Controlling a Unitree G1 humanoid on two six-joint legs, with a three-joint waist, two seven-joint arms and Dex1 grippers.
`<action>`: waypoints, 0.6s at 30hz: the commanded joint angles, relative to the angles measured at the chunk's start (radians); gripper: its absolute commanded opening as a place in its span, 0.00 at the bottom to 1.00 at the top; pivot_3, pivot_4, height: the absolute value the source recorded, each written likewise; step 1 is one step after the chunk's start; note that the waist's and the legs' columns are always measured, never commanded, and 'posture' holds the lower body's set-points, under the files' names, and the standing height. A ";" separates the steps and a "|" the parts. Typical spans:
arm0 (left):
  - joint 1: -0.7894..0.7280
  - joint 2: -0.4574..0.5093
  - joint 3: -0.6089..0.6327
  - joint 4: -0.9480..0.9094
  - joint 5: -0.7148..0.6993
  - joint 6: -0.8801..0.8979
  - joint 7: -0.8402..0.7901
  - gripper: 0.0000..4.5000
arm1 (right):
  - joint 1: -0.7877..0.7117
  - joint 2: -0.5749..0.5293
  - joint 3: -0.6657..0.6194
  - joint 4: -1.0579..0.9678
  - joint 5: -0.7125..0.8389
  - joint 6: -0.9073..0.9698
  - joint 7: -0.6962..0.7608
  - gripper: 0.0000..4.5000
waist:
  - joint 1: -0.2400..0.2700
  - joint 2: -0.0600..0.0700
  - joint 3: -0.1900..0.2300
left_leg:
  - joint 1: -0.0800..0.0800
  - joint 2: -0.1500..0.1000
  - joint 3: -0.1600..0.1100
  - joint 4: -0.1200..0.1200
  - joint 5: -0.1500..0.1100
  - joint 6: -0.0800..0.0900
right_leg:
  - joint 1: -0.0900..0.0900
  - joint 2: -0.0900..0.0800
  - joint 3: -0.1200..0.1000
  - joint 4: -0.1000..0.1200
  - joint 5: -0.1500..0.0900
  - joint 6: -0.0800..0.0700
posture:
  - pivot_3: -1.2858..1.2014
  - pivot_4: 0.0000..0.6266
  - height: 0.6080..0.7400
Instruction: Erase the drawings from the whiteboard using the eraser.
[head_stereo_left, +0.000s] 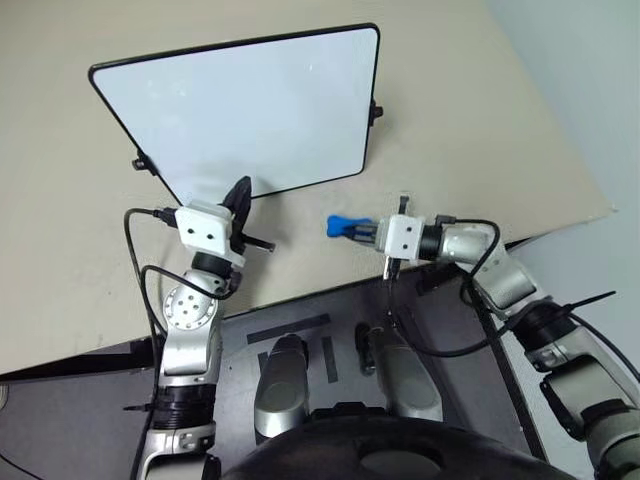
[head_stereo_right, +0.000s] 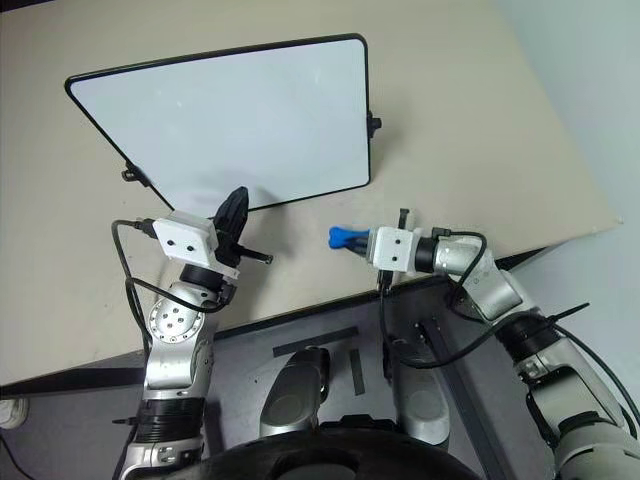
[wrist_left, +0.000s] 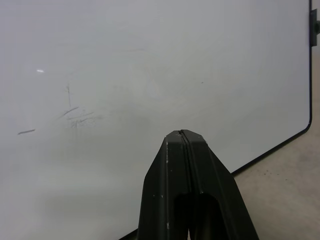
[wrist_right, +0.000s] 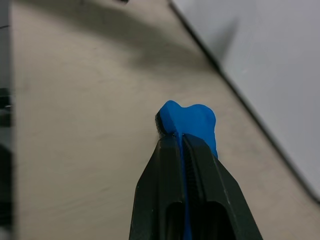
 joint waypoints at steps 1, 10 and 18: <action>-0.006 0.007 0.004 -0.047 -0.011 0.002 -0.006 0.00 | -0.009 0.024 -0.068 -0.046 -0.007 0.019 -0.009 0.24 | 0.000 0.000 0.000 | 0.000 0.000 0.000 0.000 0.001 0.001 | 0.000 0.000 0.000 0.000 0.001 0.000 | 0.52 0.24 1.00; -0.021 0.030 0.011 -0.064 -0.022 0.028 -0.011 0.00 | 0.008 0.072 -0.161 -0.128 0.030 0.074 -0.011 0.95 | 0.000 0.000 0.000 | 0.000 -0.001 0.000 0.000 0.002 0.003 | 0.000 0.000 0.000 0.000 0.002 0.001 | 0.52 0.24 1.00; -0.027 0.064 0.010 -0.073 -0.046 0.065 -0.048 0.00 | 0.110 0.106 -0.251 -0.248 0.075 0.184 -0.049 0.95 | 0.003 0.000 0.000 | 0.000 -0.001 0.000 0.000 0.002 0.003 | 0.000 0.000 0.001 -0.001 0.001 0.002 | 0.52 0.24 1.00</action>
